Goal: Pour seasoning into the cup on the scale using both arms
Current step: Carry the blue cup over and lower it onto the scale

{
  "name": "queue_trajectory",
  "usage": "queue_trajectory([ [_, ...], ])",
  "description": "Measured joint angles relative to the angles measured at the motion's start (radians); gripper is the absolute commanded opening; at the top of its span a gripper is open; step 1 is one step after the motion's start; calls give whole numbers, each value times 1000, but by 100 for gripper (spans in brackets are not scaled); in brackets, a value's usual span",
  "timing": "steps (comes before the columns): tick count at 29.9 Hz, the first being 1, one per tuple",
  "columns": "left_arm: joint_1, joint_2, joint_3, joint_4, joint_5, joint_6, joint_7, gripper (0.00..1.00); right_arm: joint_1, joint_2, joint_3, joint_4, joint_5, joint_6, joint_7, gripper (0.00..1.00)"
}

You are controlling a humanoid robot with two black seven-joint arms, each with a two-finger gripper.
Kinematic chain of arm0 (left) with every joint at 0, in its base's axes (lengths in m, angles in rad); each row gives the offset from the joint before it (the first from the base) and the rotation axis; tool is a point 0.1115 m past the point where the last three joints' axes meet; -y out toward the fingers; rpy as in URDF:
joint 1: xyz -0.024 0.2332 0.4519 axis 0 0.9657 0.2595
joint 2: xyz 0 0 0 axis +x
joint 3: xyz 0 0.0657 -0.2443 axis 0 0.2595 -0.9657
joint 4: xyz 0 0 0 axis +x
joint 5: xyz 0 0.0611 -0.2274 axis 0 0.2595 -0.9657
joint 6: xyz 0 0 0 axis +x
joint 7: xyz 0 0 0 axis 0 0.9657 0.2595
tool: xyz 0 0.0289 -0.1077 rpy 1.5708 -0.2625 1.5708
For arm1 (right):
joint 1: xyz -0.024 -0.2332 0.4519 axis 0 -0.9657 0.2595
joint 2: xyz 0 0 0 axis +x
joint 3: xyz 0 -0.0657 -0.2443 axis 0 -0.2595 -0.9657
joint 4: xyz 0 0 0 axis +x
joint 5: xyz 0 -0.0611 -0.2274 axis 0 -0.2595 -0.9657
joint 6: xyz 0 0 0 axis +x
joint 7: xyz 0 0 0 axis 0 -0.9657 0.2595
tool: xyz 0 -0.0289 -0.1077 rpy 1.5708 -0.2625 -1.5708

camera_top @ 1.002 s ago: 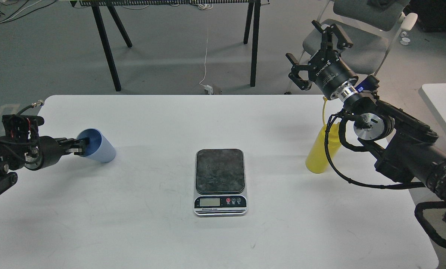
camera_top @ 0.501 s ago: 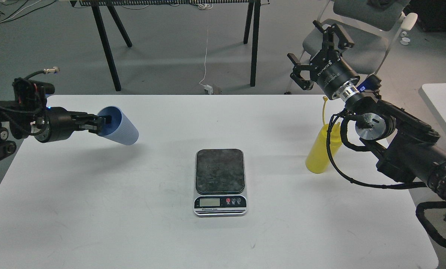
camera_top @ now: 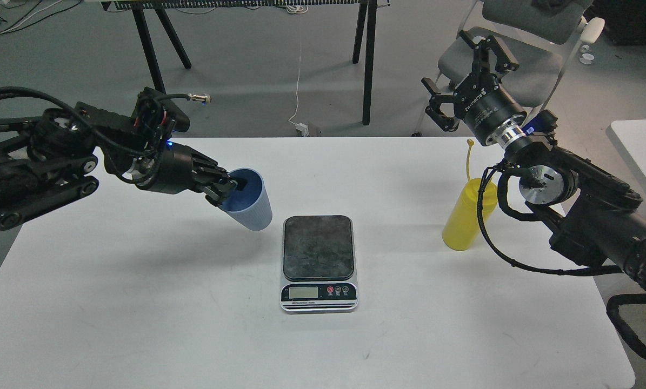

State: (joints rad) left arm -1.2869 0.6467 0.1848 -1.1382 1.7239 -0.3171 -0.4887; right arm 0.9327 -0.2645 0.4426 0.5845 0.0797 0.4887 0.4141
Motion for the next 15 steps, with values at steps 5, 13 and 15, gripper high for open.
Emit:
queue_trajectory([
  [5,-4,-64,3,9,-1,-9,0,5,-6,-11,0,1,0,0,0,100],
  [13,0,-218,14,123,-2,-14,0,6,-12,-12,-1,2,0,0,0,100],
  [15,0,-244,16,149,-2,-15,0,6,-12,-12,-1,1,0,0,0,100],
])
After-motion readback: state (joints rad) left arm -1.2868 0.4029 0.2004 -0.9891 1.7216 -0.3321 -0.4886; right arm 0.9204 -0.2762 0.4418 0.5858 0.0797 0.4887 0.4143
